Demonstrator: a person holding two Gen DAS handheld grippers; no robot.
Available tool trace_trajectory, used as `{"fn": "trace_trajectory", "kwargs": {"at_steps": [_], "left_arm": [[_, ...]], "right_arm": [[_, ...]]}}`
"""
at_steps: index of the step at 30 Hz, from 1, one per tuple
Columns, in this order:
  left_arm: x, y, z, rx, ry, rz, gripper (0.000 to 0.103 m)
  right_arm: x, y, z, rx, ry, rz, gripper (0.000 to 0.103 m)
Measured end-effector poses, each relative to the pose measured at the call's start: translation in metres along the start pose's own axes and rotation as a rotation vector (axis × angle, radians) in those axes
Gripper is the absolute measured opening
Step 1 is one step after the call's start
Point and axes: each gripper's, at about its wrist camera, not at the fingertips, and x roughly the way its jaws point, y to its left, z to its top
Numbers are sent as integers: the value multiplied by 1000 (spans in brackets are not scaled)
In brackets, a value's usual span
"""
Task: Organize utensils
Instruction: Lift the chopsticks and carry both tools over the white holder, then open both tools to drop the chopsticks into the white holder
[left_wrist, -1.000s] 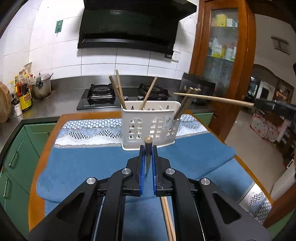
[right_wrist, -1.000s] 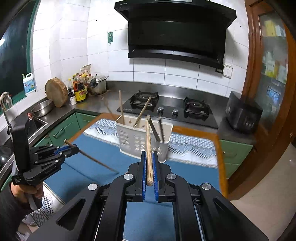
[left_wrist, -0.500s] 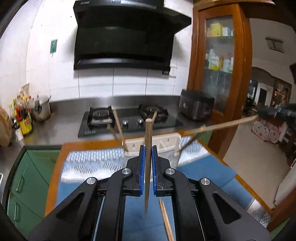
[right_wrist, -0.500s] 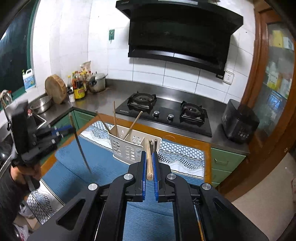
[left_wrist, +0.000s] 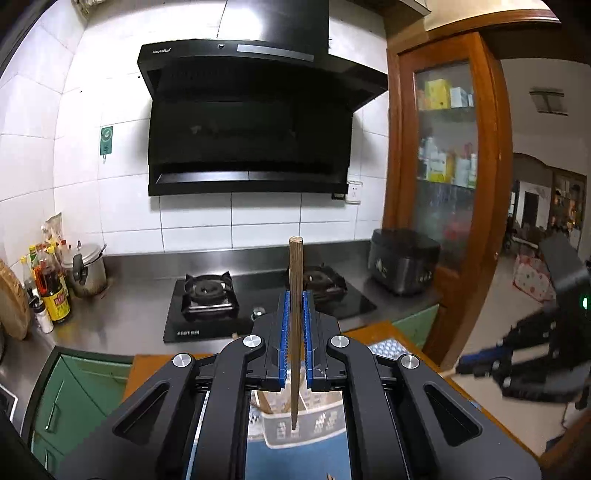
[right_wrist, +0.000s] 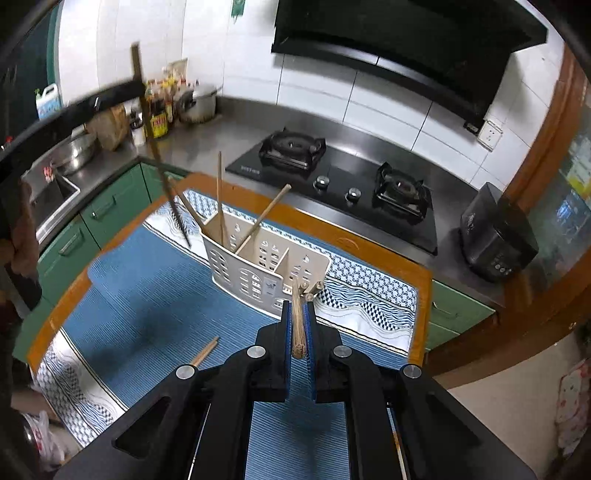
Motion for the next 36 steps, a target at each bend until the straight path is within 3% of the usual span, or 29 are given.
{"fn": "trace_trajectory", "kwargs": {"at_steps": [7, 16, 25, 29, 32, 36], "left_arm": [[39, 9, 2, -31, -1, 25, 5], [87, 22, -28, -54, 113, 47, 5], [100, 21, -42, -29, 164, 27, 6], [95, 17, -40, -22, 156, 15, 11], [88, 14, -39, -18, 142, 13, 27], [73, 14, -41, -18, 122, 9, 38]], "right_arm": [[27, -7, 12, -15, 94, 41, 7], [59, -10, 28, -19, 179, 65, 7], [69, -7, 44, -1, 166, 63, 7], [70, -7, 49, 3, 154, 60, 7], [70, -8, 51, 20, 139, 54, 9], [61, -4, 48, 19, 112, 50, 19]]}}
